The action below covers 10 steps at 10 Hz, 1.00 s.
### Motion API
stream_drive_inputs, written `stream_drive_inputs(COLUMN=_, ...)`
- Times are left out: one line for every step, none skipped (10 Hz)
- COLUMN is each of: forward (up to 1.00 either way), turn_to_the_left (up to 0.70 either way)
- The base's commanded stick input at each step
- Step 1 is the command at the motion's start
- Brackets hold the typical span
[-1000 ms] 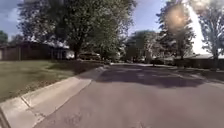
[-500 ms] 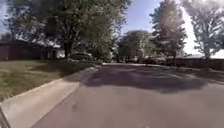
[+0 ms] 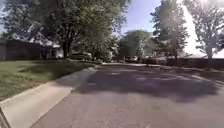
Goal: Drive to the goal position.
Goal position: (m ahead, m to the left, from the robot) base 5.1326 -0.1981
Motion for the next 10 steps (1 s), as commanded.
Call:
stream_drive_inputs(forward=1.00, turn_to_the_left=0.00)
stream_drive_inputs(forward=1.00, turn_to_the_left=0.00)
stream_drive_inputs(forward=1.00, turn_to_the_left=0.00)
stream_drive_inputs(forward=1.00, turn_to_the_left=0.00)
stream_drive_inputs(forward=1.00, turn_to_the_left=0.00)
stream_drive_inputs(forward=1.00, turn_to_the_left=0.00)
stream_drive_inputs(forward=1.00, turn_to_the_left=0.00)
stream_drive_inputs(forward=1.00, turn_to_the_left=0.00)
stream_drive_inputs(forward=1.00, turn_to_the_left=0.00)
stream_drive_inputs(forward=1.00, turn_to_the_left=0.00)
